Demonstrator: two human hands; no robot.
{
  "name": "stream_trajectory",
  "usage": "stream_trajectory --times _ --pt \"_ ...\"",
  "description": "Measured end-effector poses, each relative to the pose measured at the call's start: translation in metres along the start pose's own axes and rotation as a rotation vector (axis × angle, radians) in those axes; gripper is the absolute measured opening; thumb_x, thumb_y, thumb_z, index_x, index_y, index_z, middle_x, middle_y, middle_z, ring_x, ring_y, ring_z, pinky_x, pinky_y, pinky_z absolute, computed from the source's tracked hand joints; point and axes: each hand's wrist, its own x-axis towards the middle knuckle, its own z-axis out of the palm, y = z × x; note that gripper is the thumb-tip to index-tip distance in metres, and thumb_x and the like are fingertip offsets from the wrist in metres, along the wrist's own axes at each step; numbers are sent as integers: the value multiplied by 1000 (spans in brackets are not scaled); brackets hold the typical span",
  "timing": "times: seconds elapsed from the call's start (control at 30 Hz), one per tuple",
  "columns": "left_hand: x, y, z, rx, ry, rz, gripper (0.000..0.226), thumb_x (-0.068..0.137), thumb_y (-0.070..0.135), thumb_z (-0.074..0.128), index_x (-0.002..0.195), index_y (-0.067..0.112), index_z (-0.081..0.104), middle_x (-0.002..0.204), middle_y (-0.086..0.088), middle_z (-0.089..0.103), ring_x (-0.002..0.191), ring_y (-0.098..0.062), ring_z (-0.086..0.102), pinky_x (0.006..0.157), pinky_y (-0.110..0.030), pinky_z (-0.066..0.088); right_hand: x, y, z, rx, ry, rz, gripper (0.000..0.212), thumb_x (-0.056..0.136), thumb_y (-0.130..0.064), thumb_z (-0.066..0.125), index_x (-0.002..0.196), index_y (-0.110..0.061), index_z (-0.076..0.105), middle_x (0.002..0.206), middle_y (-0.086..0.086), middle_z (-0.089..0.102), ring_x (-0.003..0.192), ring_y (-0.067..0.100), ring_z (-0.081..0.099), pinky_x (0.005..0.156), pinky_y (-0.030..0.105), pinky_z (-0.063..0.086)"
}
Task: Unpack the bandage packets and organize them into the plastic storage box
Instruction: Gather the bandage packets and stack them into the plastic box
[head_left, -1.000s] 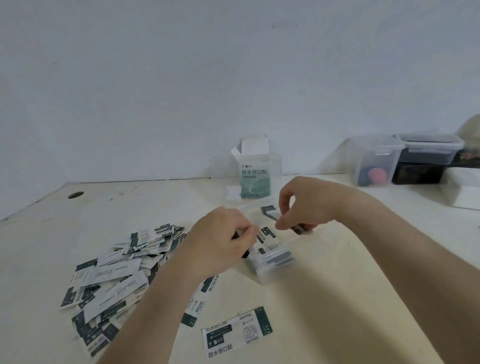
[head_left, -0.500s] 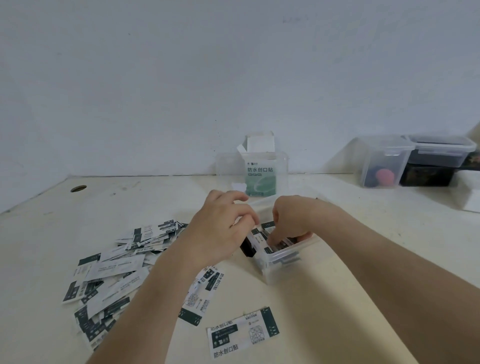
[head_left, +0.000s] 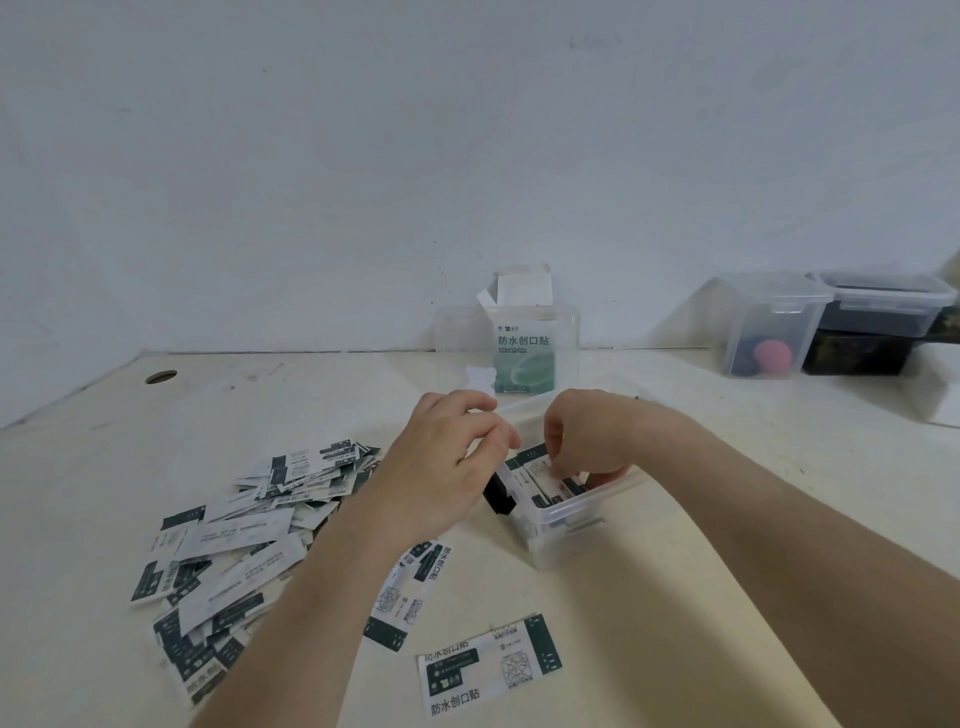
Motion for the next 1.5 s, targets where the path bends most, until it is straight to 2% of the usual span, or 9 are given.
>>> stream_trajectory --times 0.23,0.37,0.5,0.6,0.73,0.93,1.27,1.4,1.5 --pt "-4 -1 -7 -30 45 -1 25 100 33 43 108 33 66 123 17 50 121 -6 38 97 -22 31 -6 -3 -2 -30 28 17 19 95 -17 53 108 -7 63 99 8 72 60 14 63 58 25 55" --pt "-27 0 -29 -44 106 -20 12 90 26 61 93 36 67 98 17 59 90 -2 54 81 -24 48 -19 -8 -9 56 286 -78 12 93 -18 52 95 -14 63 84 4 71 78 20 71 62 29 53" --pt "-59 3 -42 16 -181 -82 2 81 31 72 81 31 71 75 12 66 64 -3 56 68 -22 50 -44 -34 -11 287 401 -259 12 92 -19 56 81 -22 60 78 -2 71 65 11 71 51 23 50" --pt "-77 -4 -33 232 -350 -46 28 77 53 71 99 36 65 93 15 56 90 -1 52 82 -23 46 -63 -56 -2 313 296 -384 11 91 -14 58 83 -22 63 74 -4 69 58 5 68 55 27 57" --pt "-80 -28 -31 368 -188 -119 32 85 54 59 109 32 55 103 12 44 109 -10 41 94 -31 39 -73 -77 20 36 130 -465 13 92 -19 58 102 -24 66 92 -9 66 67 0 59 61 15 45" --pt "-73 -49 -35 387 -216 -315 49 82 52 64 121 27 46 113 3 51 103 -18 52 83 -32 42 -47 -88 67 -212 -7 -351 36 93 -12 49 129 -17 54 123 4 60 109 23 57 85 32 49" --pt "-50 -69 -44 29 -164 -423 51 77 22 77 124 30 59 97 0 64 72 -5 54 60 -21 39 -11 -103 91 -11 218 -343 51 88 -16 57 136 -19 41 117 6 61 107 26 56 85 37 48" --pt "-56 -80 -44 -152 -12 -456 42 81 20 75 118 34 63 114 6 64 100 -9 62 83 -27 49 -9 -101 96 27 257 -327 46 91 -27 58 134 -21 41 116 7 55 106 27 53 86 37 45" --pt "-59 -75 -53 -269 98 -449 34 83 10 73 110 28 67 94 9 73 80 -12 70 77 -32 55 -10 -103 97 286 314 -341 57 94 -30 57 143 -26 29 118 0 54 106 20 55 86 36 49"
